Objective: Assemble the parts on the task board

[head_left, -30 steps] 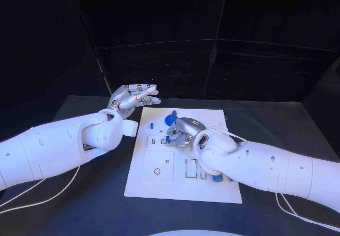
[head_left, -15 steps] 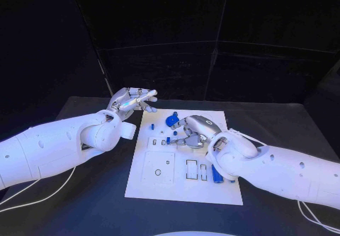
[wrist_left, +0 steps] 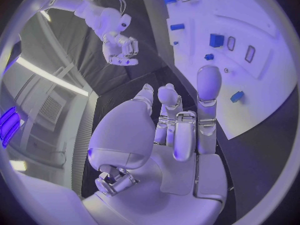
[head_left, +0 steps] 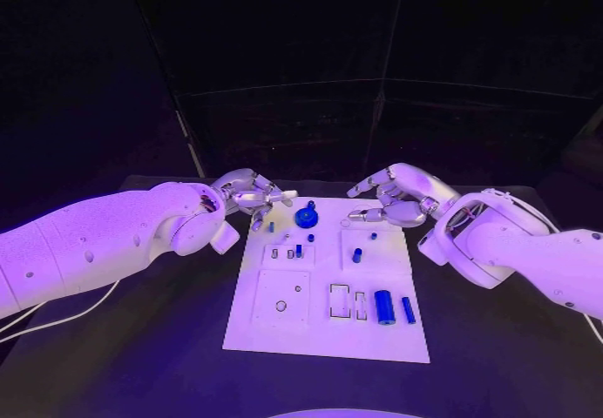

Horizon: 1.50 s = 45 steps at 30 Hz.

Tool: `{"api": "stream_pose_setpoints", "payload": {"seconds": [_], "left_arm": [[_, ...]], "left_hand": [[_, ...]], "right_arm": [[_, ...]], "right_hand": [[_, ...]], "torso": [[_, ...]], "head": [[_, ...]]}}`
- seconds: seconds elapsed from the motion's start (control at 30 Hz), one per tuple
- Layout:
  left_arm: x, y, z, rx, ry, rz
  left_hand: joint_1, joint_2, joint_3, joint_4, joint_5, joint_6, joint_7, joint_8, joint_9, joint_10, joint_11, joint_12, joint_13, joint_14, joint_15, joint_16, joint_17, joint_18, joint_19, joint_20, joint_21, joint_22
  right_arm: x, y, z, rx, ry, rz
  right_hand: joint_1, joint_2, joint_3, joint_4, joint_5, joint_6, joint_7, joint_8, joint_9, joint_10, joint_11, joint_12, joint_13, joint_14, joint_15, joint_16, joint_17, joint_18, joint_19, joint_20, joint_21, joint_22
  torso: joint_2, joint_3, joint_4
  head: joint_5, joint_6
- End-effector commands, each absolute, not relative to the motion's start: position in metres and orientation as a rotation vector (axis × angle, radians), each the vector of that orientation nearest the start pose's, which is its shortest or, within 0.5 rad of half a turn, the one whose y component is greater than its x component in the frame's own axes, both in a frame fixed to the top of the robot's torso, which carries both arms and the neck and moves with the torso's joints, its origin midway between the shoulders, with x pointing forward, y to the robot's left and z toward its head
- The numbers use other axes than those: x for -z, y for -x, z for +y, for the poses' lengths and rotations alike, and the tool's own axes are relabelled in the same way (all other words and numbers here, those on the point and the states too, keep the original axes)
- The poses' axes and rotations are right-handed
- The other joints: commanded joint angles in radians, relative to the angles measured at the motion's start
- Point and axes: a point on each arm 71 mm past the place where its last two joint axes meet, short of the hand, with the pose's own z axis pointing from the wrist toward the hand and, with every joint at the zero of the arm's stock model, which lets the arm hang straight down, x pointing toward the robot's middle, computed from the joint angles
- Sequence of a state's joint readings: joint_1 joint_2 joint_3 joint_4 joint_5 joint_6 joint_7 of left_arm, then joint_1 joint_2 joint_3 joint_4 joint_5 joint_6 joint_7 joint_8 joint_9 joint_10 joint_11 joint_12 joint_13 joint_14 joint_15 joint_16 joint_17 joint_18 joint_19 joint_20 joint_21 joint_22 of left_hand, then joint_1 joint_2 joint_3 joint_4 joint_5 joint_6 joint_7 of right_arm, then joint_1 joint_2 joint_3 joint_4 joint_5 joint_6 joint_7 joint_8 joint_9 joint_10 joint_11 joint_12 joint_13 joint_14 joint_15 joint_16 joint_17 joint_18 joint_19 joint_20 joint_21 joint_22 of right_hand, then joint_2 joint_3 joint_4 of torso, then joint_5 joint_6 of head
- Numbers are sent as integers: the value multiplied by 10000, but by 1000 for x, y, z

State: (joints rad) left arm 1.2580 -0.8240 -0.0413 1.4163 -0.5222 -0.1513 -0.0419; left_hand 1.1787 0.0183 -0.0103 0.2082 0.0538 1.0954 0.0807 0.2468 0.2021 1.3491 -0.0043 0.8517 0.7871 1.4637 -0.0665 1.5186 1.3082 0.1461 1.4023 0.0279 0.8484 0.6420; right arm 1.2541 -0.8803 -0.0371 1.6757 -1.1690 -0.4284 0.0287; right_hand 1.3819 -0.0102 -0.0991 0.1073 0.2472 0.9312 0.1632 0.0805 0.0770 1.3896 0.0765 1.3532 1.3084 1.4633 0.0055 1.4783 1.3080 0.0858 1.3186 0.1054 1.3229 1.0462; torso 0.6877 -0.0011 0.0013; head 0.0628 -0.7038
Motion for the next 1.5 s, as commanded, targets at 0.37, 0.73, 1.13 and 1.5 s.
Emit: {"api": "stream_pose_setpoints", "payload": {"seconds": [0.37,0.73,1.13,1.5], "left_arm": [[181,-528,187,4039,2218,22484],[185,-534,159,2464,857,22898],[192,-536,144,2066,202,23371],[203,-535,139,1800,-110,23696]], "left_hand": [[25,538,-931,453,-39,-812,-94,1472,1246,-415,-8,1798,1815,1042,-57,444,2507,-533,659,40,3367,4019],[-328,282,-1907,771,-70,-1207,-254,2653,2325,-134,-123,2831,2860,1070,-148,522,2626,-699,703,-21,4356,5266],[-255,387,-2071,746,-64,-1430,-243,2824,2575,-173,-128,2849,2888,1070,-142,522,2626,-709,662,-34,4449,5387],[-207,424,-2095,729,-62,-1476,-237,2858,2631,-173,-122,2870,2915,1070,-136,522,2626,-713,653,-29,4476,5425]], "right_arm": [[137,-476,-199,-10200,-2392,16503],[139,-481,-203,-9774,-2424,16630],[134,-492,-212,-10579,-4045,15263],[134,-501,-217,-11769,-5024,14780]], "right_hand": [[338,102,-128,-15,170,103,-30,82,11,-282,-37,-335,96,535,-109,-296,277,254,-251,-42,-364,-533],[192,98,-405,180,481,27,-24,100,1,-532,-35,-630,-208,495,-116,-484,39,330,-410,-52,-696,-1031],[1252,337,-476,675,1112,-375,319,459,1,-5510,476,-7028,-6233,-3341,421,-8407,-7760,949,-3885,407,-6336,-6769],[2089,171,197,1102,1241,-751,590,1104,-85,-5091,829,-9337,-10549,-3470,946,-12555,-10252,957,-3756,1041,-9667,-8857]], "torso": [[-217,83,-71],[-202,73,-94],[-189,68,-59],[-196,50,-81]], "head": [[139,-237],[210,-350],[164,-413],[162,-475]]}}
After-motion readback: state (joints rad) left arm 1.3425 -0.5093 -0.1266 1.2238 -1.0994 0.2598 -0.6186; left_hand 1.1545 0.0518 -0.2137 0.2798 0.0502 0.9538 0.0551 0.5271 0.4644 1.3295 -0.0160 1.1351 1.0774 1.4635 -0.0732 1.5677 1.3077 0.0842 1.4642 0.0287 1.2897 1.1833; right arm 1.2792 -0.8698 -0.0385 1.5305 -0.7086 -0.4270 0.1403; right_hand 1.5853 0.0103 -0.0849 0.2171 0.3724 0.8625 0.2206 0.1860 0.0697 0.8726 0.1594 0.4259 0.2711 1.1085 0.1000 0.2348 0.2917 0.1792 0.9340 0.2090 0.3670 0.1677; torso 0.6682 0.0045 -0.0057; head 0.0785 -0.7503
